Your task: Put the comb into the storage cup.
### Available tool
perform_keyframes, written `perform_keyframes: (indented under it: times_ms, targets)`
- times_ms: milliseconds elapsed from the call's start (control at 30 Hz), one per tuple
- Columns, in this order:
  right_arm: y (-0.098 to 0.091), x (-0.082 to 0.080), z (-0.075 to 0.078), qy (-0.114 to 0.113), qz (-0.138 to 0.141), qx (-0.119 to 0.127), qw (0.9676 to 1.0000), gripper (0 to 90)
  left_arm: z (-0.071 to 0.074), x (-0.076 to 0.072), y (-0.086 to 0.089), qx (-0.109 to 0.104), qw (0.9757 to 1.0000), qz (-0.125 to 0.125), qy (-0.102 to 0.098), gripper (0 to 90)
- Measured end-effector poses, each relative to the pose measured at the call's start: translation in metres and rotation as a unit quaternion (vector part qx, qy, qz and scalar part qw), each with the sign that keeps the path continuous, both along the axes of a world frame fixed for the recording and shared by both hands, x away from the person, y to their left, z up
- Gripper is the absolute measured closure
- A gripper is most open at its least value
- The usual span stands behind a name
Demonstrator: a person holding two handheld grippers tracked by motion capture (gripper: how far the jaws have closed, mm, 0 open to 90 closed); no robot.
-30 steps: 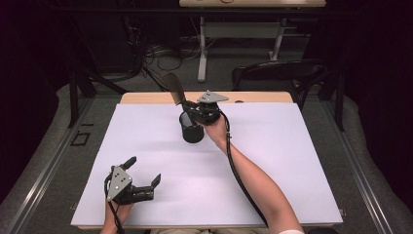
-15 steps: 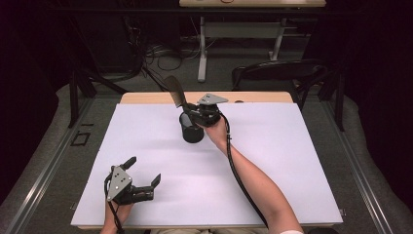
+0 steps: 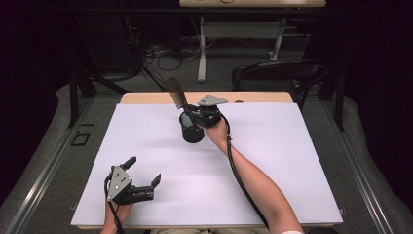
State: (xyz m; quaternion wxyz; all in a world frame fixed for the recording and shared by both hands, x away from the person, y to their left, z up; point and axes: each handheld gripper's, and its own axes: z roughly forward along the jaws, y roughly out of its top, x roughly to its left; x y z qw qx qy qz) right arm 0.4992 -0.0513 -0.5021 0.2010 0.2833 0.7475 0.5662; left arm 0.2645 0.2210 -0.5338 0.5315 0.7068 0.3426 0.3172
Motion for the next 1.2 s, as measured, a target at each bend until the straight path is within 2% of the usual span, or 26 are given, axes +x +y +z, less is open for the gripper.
perform_keyframes:
  times_ms: [233, 567, 967, 1100, 1200]
  targets:
    - [0.000, -0.001, -0.004, 0.005, -0.002, -0.004, 1.0000, 72.5, 0.000, 0.000, 0.000, 0.000, 1.0000, 0.000, 0.001, 0.1]
    - [0.002, -0.003, -0.005, 0.001, -0.004, -0.022, 0.9997, 72.3, 0.000, 0.000, 0.000, 0.001, 1.0000, 0.000, 0.000, 0.1]
    - [0.001, -0.006, -0.007, 0.000, -0.006, -0.031, 0.9995, 71.4, 0.000, 0.000, 0.000, 0.001, 1.0000, 0.000, 0.000, 0.1]
    - [0.000, -0.009, -0.004, 0.001, -0.007, -0.043, 0.9991, 63.4, 0.000, 0.000, -0.001, 0.000, 1.0000, -0.002, 0.001, 0.1]
    - [-0.003, -0.014, 0.001, 0.004, -0.007, -0.047, 0.9989, 53.4, 0.000, 0.000, 0.000, 0.000, 1.0000, -0.001, 0.000, 0.1]
